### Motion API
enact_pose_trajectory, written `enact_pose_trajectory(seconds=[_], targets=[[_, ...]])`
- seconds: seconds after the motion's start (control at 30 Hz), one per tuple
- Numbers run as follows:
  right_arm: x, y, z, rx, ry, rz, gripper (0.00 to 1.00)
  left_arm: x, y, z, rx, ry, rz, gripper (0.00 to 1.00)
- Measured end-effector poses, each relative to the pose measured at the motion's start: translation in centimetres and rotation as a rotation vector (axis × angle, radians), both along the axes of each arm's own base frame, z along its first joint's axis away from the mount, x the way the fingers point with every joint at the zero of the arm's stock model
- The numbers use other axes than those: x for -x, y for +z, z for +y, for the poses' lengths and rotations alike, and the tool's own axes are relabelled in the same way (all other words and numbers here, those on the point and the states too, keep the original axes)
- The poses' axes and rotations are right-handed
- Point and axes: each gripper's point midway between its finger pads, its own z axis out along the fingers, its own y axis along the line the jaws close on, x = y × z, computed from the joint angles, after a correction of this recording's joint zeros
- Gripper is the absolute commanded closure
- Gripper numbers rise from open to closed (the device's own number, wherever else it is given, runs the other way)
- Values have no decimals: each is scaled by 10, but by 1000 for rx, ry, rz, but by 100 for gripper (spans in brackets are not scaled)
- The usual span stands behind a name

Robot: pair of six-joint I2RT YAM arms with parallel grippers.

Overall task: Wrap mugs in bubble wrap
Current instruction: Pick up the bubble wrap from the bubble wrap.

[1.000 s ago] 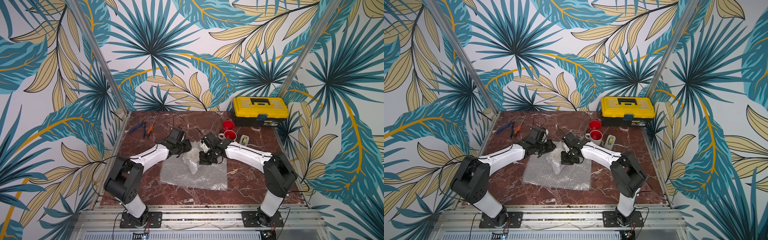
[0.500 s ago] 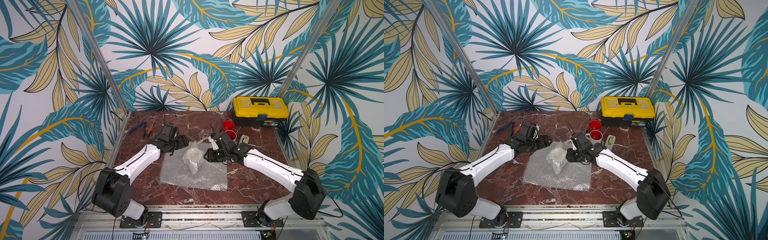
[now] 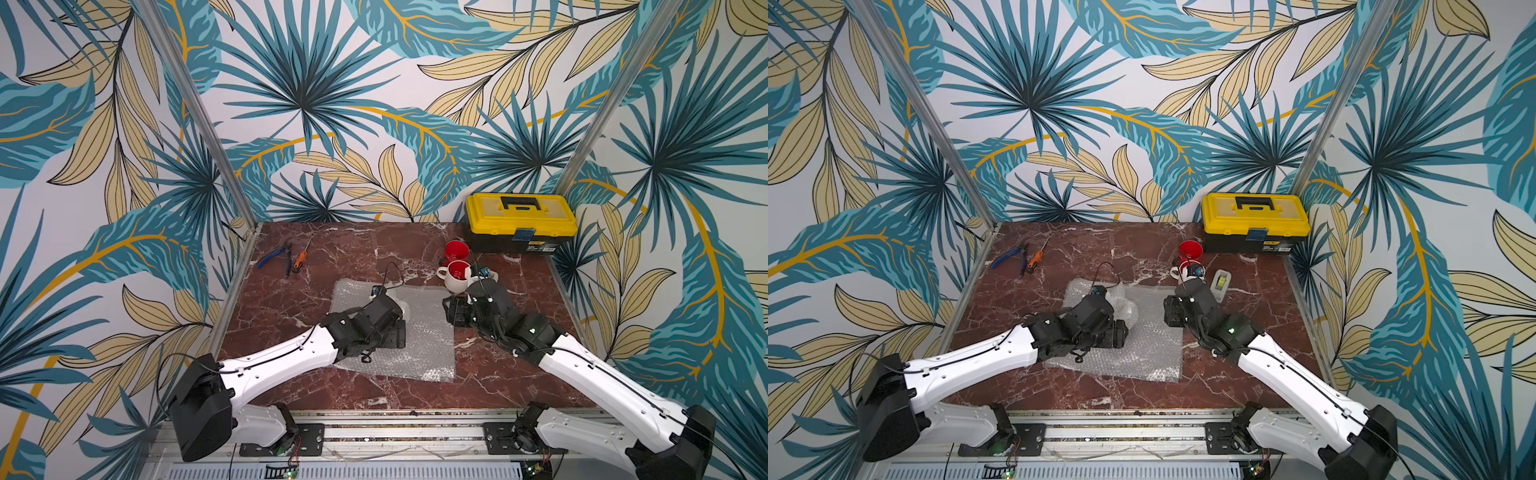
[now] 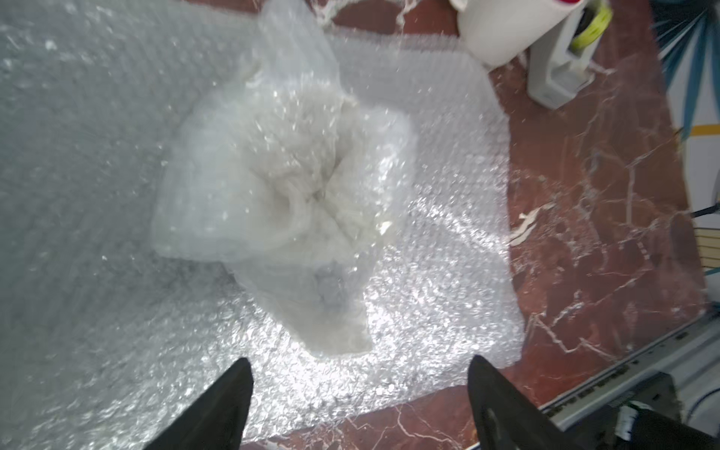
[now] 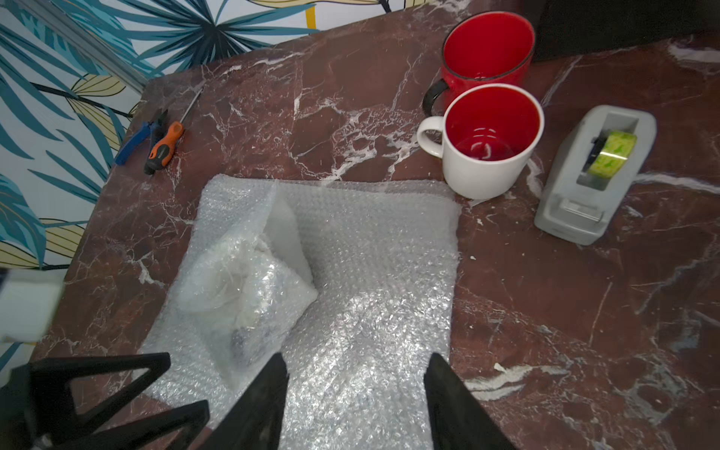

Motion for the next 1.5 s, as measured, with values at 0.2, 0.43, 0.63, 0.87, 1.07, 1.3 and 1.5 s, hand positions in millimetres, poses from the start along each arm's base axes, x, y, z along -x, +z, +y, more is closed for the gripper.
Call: enact_pose_trajectory(seconds=[0.2, 0.43, 0.63, 0.87, 1.07, 1.3, 1.5], targets=[[0, -2, -4, 13, -10, 6, 42, -6, -32, 6, -96, 39, 37, 24], [2, -3, -5, 17, -9, 8, 43, -11, -60, 6, -182, 22, 76, 39], [4, -4, -6, 17, -4, 14, 44, -23, -58, 2, -218, 11, 36, 42], [6, -9, -6, 21, 3, 29, 44, -37, -54, 5, -242, 2, -5, 71], [9, -16, -6, 30, 6, 44, 45, -42, -52, 6, -253, -10, -22, 99], [10, -13, -10, 31, 1, 30, 45, -43, -46, 9, -265, -32, -29, 100], [12, -8, -20, 49, -19, -4, 45, -82, -7, 24, -242, -14, -76, 100]])
